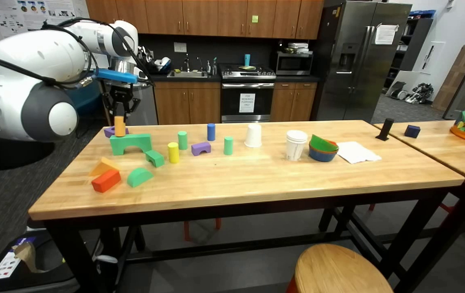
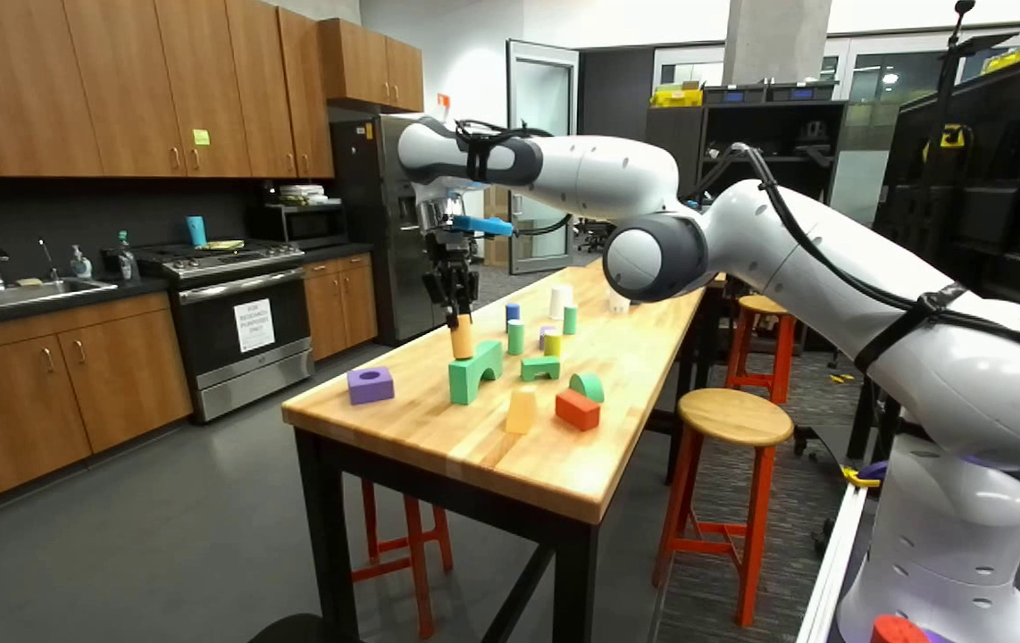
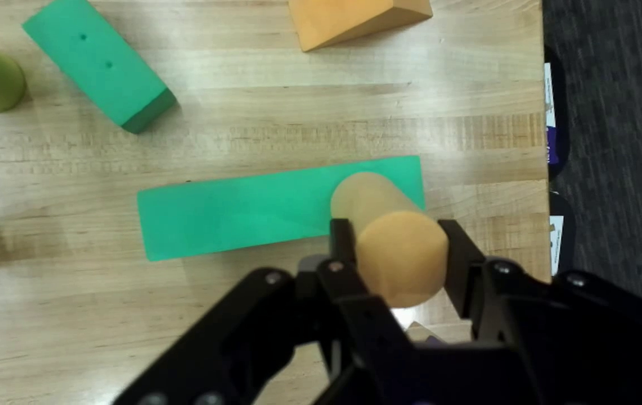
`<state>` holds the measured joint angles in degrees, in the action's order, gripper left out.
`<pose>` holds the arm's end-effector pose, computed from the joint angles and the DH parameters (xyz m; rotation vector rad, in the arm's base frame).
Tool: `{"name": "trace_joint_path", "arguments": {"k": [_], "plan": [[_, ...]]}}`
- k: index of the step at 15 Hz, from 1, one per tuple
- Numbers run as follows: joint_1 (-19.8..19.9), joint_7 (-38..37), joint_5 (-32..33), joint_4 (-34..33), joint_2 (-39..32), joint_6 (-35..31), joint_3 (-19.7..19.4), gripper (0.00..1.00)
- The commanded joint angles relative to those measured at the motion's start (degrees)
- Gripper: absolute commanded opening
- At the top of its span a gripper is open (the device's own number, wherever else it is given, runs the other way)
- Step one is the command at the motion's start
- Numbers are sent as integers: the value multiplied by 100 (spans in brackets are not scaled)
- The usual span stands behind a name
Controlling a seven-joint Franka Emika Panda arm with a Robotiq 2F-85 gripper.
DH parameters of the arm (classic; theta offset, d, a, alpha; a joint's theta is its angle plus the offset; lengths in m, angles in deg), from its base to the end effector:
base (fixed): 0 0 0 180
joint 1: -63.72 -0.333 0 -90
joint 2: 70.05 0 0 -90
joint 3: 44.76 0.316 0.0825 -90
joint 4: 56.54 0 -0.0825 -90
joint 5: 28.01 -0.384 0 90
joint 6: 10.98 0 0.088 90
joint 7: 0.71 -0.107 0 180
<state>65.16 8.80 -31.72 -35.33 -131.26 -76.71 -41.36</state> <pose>0.7399 0.0068 0.4187 -2.9612 -0.2897 0.4196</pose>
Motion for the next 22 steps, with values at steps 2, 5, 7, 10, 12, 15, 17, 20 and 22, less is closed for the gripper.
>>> {"name": "trace_joint_path", "arguments": {"k": [2,5,7,10,12,15,17,20,22], "plan": [[-20,-21,-1,109,107,-72,7,15],[-33,-77,-15,113,114,-84,12,15],[-60,-91,6,117,130,-111,-1,15],[-95,-83,30,121,151,-142,-16,15],[-109,-59,35,128,173,-127,-15,15],[-101,-35,32,104,230,-114,-14,15],[-99,-29,49,78,276,-160,-27,15],[-125,3,62,100,344,-148,-28,15],[-132,7,51,122,373,-117,-18,15]]}}
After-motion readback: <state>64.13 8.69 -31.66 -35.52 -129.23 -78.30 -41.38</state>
